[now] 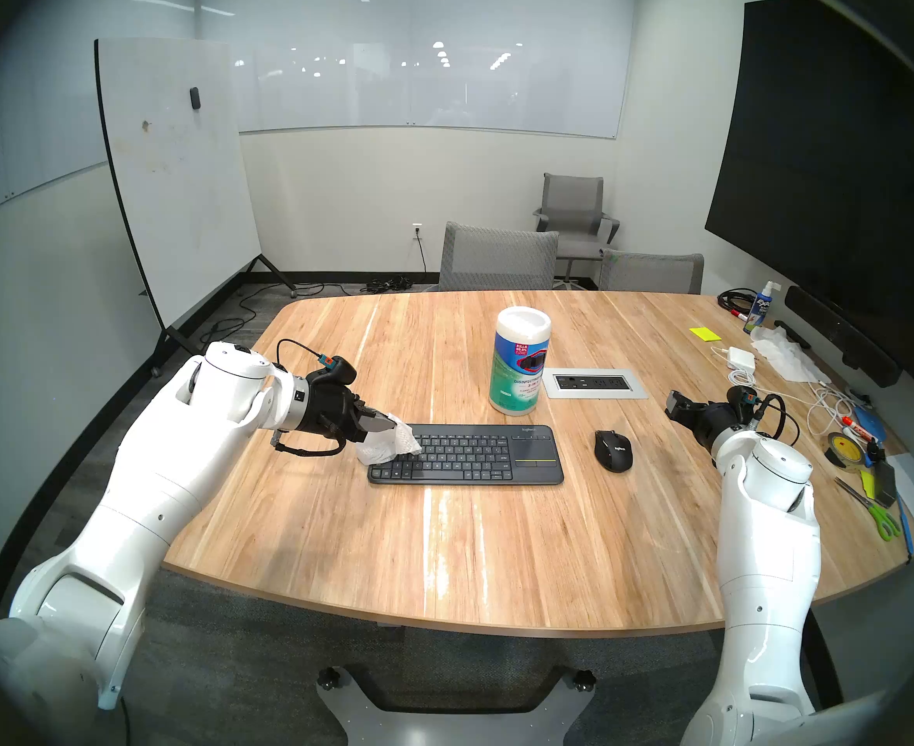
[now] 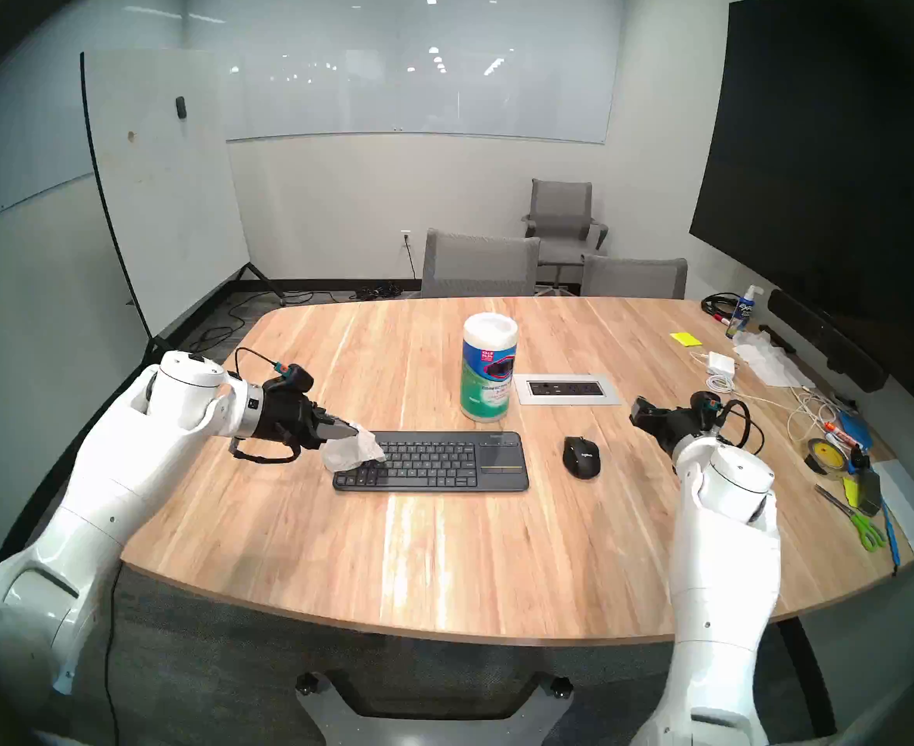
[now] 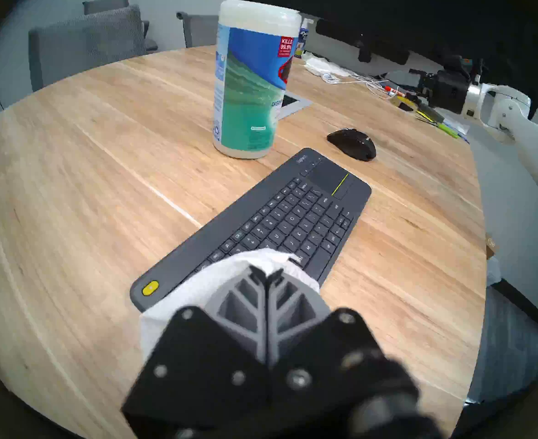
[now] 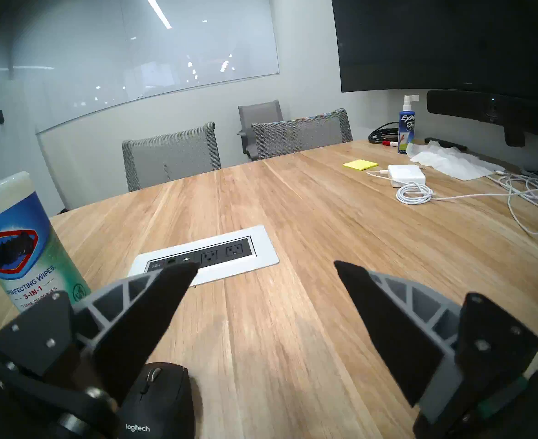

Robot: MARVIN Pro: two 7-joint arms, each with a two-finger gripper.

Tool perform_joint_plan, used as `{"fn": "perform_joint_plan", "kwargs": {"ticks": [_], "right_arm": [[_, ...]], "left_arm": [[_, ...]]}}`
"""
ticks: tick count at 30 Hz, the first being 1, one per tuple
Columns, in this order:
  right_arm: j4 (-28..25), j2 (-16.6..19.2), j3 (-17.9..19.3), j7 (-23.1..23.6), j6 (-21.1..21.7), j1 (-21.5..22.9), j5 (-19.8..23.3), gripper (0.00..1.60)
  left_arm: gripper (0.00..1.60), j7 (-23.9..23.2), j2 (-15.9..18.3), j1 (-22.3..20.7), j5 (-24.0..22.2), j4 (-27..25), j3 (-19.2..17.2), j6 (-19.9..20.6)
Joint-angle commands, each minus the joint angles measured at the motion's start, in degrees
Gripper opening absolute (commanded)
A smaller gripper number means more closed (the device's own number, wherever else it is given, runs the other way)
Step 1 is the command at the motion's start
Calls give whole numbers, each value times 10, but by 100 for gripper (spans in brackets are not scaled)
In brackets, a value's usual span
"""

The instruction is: Wipe the keyboards and mice with a disinfecting wipe, then set the wipe down

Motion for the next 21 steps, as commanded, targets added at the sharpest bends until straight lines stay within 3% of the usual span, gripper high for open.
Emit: {"fn": "perform_joint_plan", "kwargs": {"ticks": [1,21], "right_arm": [[-13,1,0,-1,-1,6,0,160],[-13,0,0,-1,-1,6,0,160]], "left_arm": [[0,-6,0,-10,5,10,8,-11],[0,-13,-14,2,9,30,42,-13]]}}
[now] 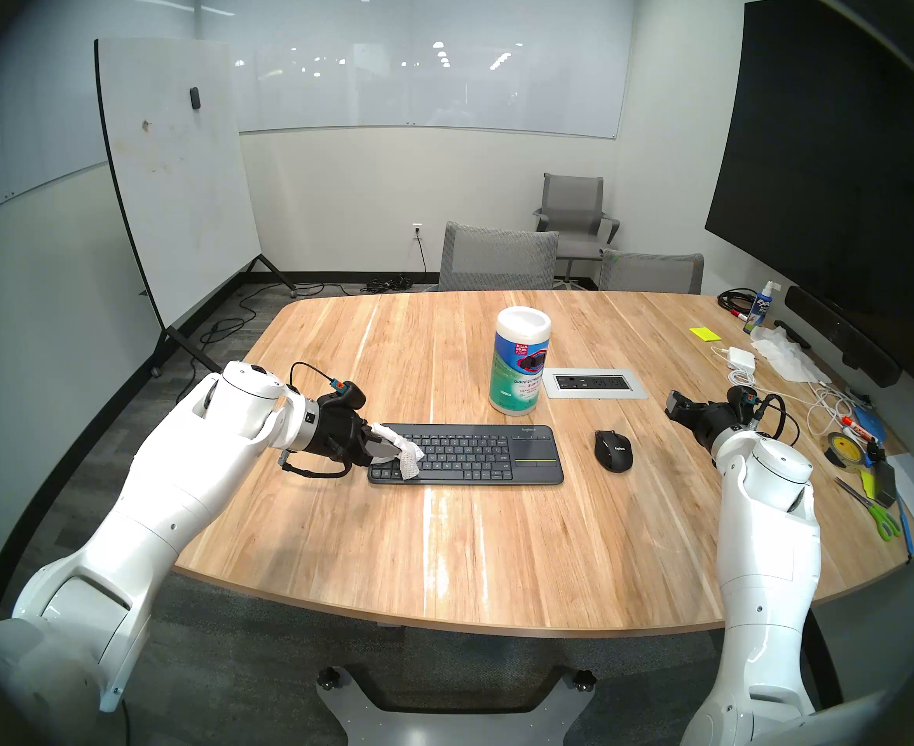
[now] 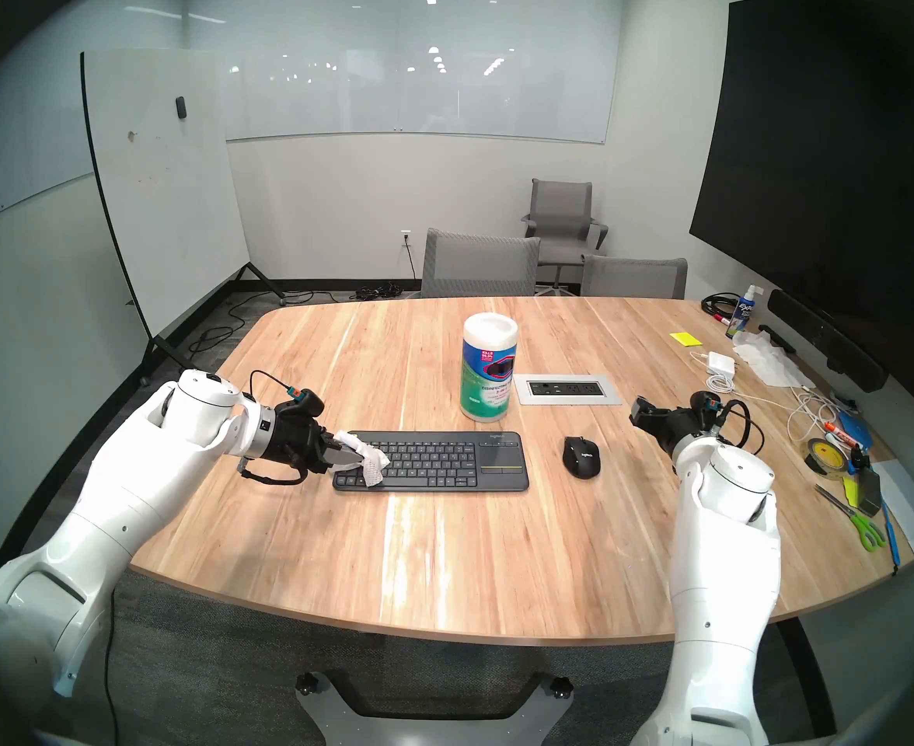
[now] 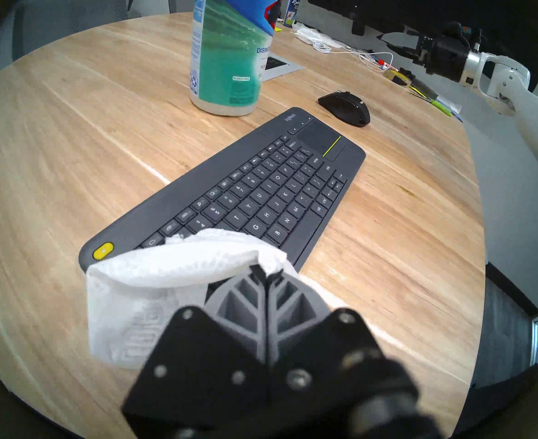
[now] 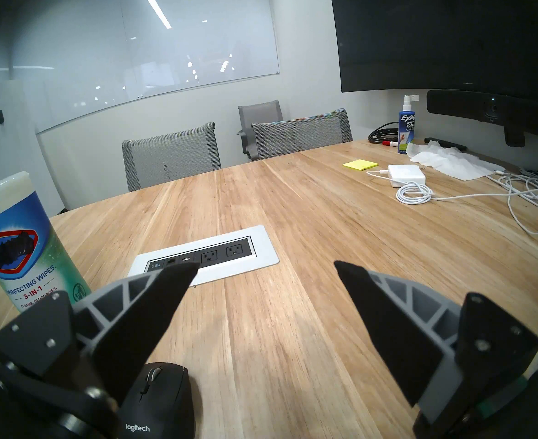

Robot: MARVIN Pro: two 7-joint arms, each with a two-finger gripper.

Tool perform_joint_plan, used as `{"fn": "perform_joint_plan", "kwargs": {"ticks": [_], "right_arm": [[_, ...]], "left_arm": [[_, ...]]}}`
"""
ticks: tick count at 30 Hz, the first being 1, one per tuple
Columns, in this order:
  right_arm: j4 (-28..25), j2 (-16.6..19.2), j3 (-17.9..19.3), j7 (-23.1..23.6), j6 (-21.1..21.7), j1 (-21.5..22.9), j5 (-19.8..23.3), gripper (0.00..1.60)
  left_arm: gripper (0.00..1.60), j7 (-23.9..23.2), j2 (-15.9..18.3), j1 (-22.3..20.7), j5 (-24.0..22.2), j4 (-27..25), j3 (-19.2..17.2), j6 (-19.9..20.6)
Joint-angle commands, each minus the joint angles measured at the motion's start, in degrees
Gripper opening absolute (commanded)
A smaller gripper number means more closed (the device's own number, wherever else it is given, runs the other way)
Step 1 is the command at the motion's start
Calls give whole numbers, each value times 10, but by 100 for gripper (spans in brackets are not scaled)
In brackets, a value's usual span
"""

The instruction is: Wipe the keyboards and mice with a disinfecting wipe, then set the wipe down

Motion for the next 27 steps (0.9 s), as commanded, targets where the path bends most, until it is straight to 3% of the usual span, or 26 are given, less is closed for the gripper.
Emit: {"fn": "perform_joint_plan", "kwargs": {"ticks": [1,13,27], "right_arm": [[-13,0,0,-1,-1,6,0,160],[-13,1,0,-1,-1,6,0,160],[-13,1,0,-1,-2,7,0,160]], "left_arm": [[0,0,-6,2,-5,-1,-2,1],[0,5,-12,14,-9,-1,-7,0],[0,10,-45,-34,-1,72,14,-24]]}}
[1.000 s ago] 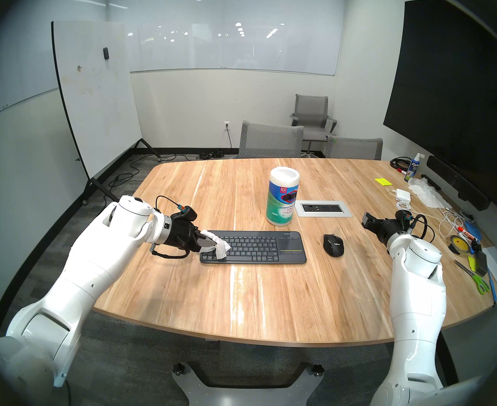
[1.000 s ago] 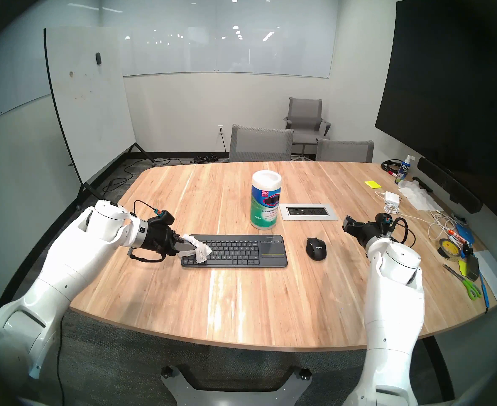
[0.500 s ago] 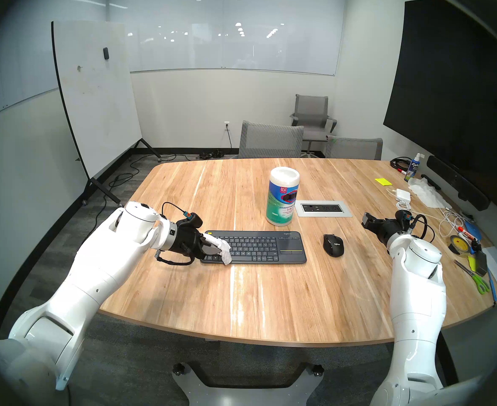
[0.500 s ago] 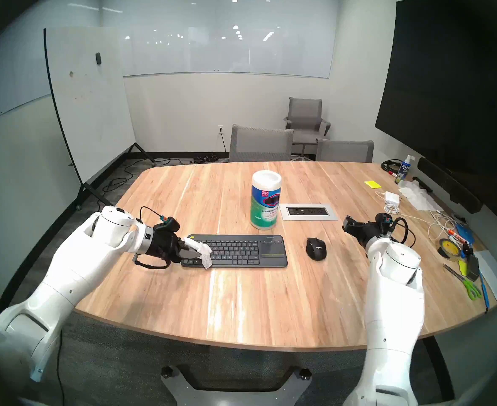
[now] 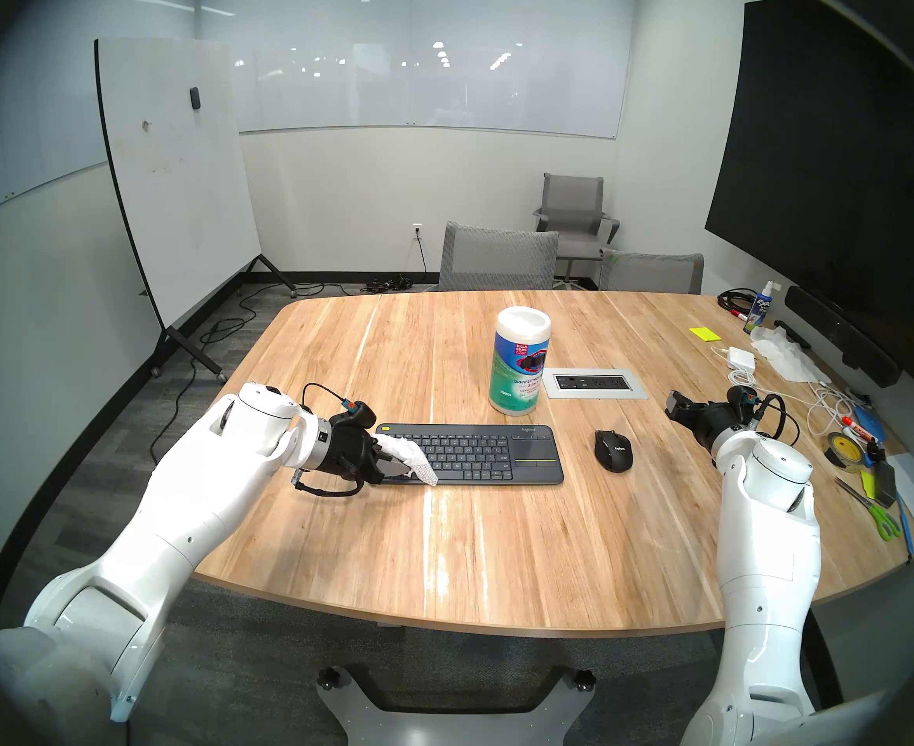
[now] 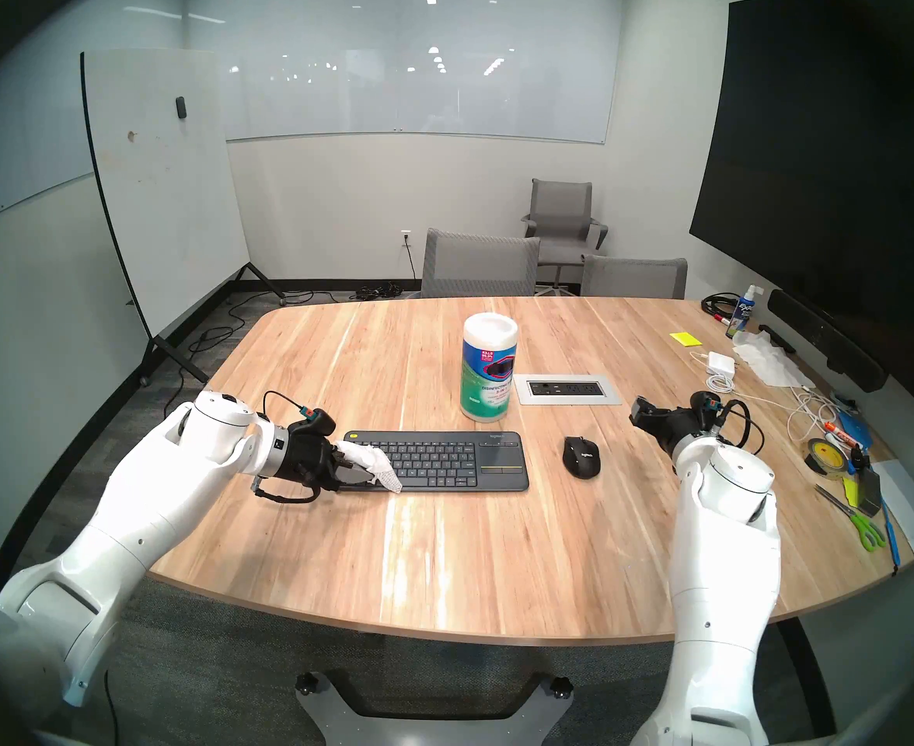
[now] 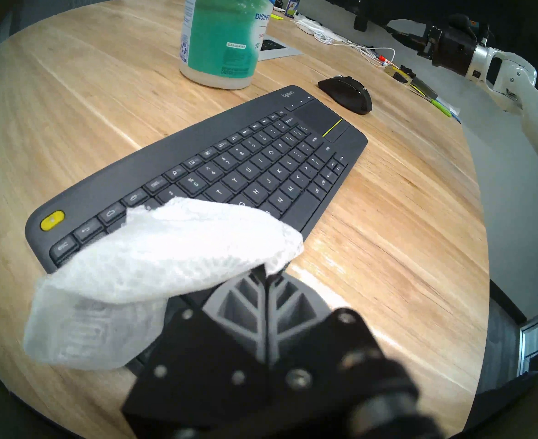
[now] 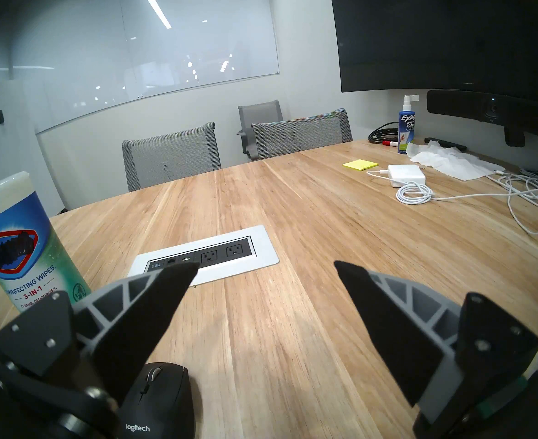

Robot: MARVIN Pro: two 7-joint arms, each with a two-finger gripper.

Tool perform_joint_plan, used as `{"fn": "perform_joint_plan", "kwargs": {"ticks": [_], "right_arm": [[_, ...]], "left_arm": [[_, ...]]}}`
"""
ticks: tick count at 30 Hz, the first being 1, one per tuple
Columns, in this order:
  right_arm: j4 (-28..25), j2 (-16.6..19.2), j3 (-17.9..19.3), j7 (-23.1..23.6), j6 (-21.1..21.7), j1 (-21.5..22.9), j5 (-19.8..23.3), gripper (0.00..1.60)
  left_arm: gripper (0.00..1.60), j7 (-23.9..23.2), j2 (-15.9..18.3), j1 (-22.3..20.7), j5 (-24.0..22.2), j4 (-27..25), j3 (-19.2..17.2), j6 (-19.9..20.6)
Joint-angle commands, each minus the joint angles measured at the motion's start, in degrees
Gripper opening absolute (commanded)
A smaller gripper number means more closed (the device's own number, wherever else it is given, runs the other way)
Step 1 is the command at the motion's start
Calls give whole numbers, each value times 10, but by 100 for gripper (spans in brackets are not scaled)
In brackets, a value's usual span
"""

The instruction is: Wipe the keyboards and mice with a disinfecting wipe, then set the wipe down

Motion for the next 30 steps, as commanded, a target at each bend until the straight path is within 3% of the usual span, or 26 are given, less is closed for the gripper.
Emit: {"fn": "perform_joint_plan", "kwargs": {"ticks": [1,21,30], "right_arm": [[-13,1,0,-1,-2,7,0,160],[-13,1,0,-1,-2,7,0,160],[-12,1,0,-1,-2,7,0,160]], "left_arm": [[0,-4,-16,-41,2,21,3,-10],[0,-18,-40,-97,16,59,43,-14],[0,-15,-65,-136,30,110,58,-23]]}}
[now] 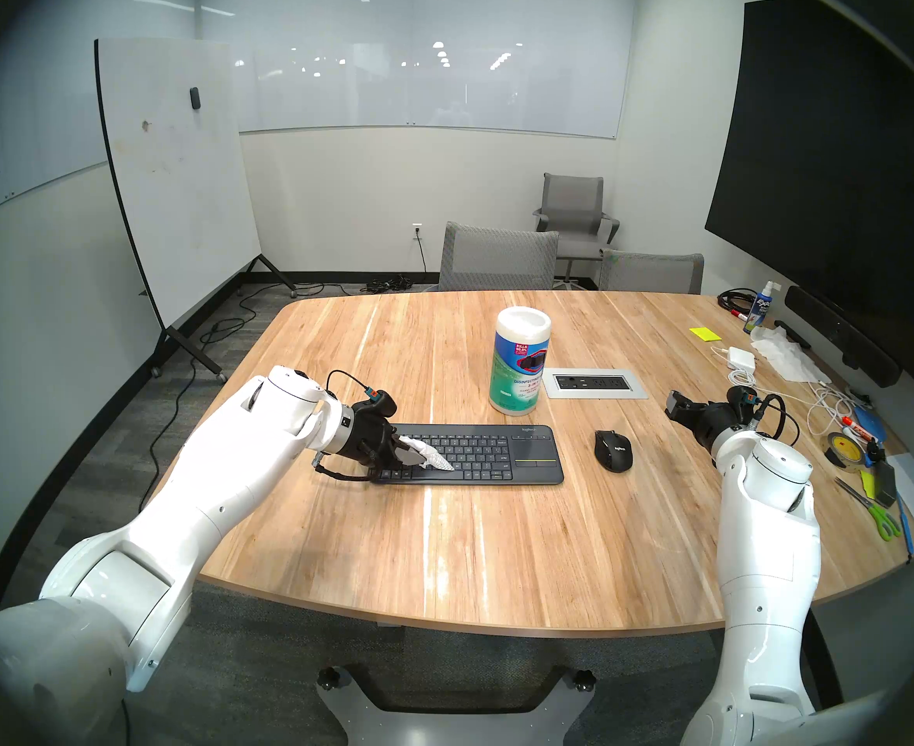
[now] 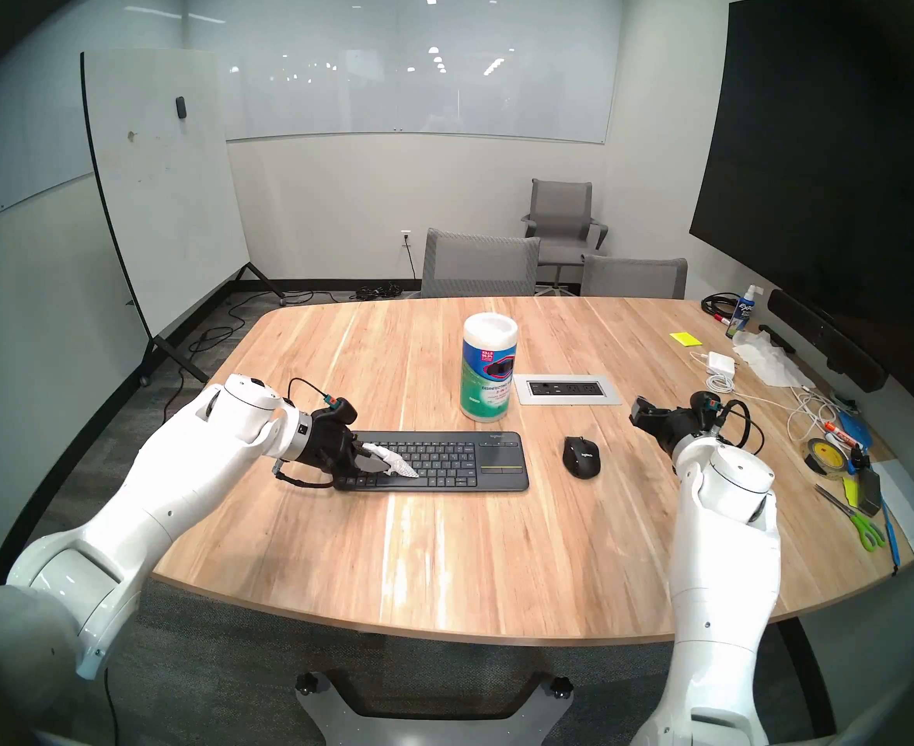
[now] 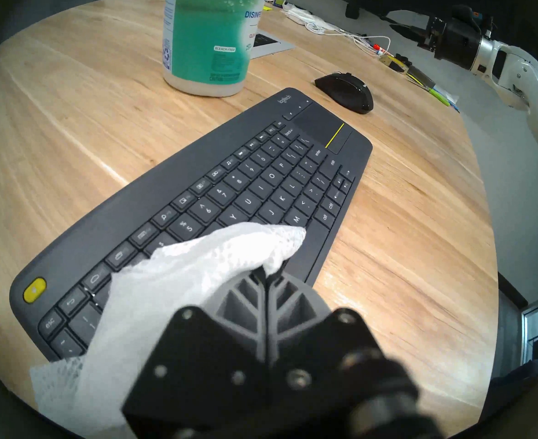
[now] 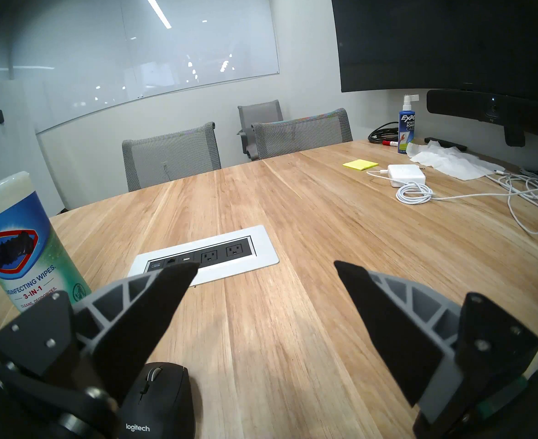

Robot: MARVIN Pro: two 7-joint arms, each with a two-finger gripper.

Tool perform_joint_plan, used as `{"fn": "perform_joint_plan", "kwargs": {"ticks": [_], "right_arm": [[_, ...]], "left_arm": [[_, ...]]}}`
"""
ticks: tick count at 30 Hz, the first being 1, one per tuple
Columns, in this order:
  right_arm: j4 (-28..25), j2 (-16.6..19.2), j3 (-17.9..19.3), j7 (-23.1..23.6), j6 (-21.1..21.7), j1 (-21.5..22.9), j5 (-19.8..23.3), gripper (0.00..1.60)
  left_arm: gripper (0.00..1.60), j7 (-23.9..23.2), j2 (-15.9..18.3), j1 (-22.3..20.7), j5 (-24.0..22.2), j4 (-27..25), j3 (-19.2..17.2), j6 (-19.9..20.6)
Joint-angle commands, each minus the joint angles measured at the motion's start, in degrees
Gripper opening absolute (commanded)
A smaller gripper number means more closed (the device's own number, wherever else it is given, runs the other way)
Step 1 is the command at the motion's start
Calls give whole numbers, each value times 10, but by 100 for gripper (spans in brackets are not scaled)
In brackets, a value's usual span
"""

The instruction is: Wipe the keyboards and mice with a disinfecting wipe, then set the wipe down

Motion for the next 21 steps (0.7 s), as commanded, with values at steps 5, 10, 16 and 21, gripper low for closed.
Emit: {"fn": "perform_joint_plan", "kwargs": {"ticks": [5,10,16,21], "right_arm": [[-12,1,0,-1,-2,7,0,160],[-12,1,0,-1,-2,7,1,160],[-12,1,0,-1,-2,7,0,160],[-12,1,0,-1,-2,7,0,160]], "left_arm": [[0,3,-38,-67,10,43,7,-11],[0,-1,-48,-84,17,59,13,-15],[0,-9,-58,-101,26,73,23,-18],[0,-16,-67,-108,34,80,34,-20]]}}
